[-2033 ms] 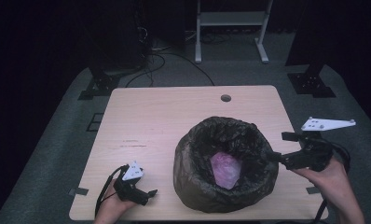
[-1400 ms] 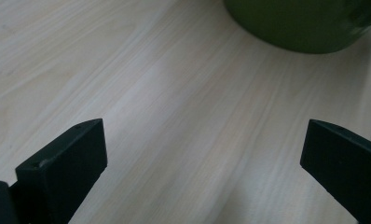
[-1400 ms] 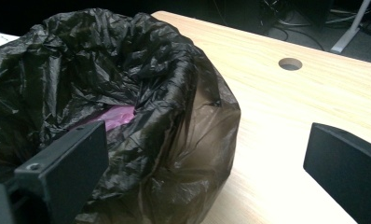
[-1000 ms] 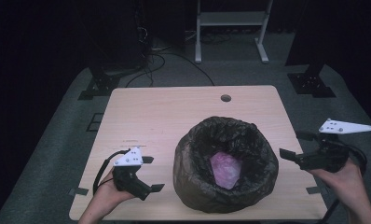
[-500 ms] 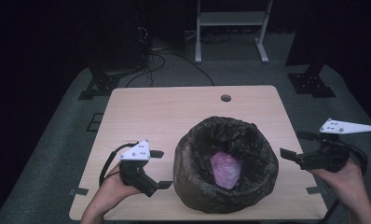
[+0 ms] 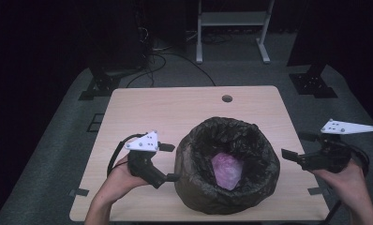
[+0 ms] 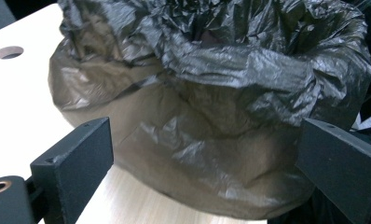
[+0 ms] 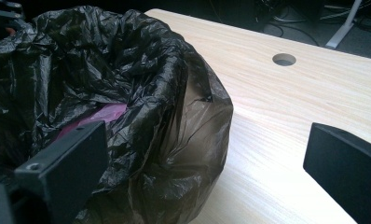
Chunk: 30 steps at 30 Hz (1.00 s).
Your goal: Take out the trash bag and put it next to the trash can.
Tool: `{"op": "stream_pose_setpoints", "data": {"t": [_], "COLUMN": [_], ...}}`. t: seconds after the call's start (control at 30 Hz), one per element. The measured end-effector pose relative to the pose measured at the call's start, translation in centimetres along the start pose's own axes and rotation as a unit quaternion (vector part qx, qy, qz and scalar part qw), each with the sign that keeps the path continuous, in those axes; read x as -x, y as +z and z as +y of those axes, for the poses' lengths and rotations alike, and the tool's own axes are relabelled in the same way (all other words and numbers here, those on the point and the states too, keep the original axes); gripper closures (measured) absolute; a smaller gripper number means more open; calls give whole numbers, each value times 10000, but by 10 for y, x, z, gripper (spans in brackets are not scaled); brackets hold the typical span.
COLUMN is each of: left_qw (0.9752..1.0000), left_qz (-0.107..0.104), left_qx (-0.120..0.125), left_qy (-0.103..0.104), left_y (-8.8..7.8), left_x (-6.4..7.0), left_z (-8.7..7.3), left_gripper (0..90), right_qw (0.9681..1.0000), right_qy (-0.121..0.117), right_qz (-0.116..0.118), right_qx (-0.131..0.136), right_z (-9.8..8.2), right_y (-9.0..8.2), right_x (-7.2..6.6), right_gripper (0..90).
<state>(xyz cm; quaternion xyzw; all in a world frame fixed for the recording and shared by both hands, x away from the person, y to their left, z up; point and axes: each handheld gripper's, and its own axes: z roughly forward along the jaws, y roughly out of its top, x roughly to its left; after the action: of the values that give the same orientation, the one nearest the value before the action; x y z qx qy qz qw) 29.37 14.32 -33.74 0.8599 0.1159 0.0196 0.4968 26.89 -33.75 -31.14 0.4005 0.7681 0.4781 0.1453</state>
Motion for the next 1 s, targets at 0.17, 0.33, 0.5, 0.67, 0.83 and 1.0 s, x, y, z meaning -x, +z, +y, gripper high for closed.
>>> {"op": "stream_pose_setpoints", "data": {"t": [0.17,0.33,0.5,0.67,0.83,1.0], "left_qw": [9999,9993,9983,9978,9980,9985], "left_qz": [-136,-354,-540,-638,-611,-511], "left_qx": [25,149,201,176,185,197], "left_qy": [-57,-49,-7,29,40,-22], "left_y": [3,5,8,9,5,0], "left_x": [-3,-7,-9,-9,-8,-7], "left_z": [4,7,11,13,14,17], "left_gripper": [64,187,342,530,805,897], "right_qw": [10000,10000,10000,10000,10000,10000], "right_qy": [-23,-8,-6,12,28,15], "right_qz": [-2,-11,-14,-30,-41,-32], "right_qx": [-14,-20,-14,-28,-43,-53], "right_z": [0,0,-1,-1,-1,-1], "right_y": [0,-1,-2,-3,-2,-2], "right_x": [-1,0,0,0,1,0], "right_gripper": [0,0,0,0,0,0]}}
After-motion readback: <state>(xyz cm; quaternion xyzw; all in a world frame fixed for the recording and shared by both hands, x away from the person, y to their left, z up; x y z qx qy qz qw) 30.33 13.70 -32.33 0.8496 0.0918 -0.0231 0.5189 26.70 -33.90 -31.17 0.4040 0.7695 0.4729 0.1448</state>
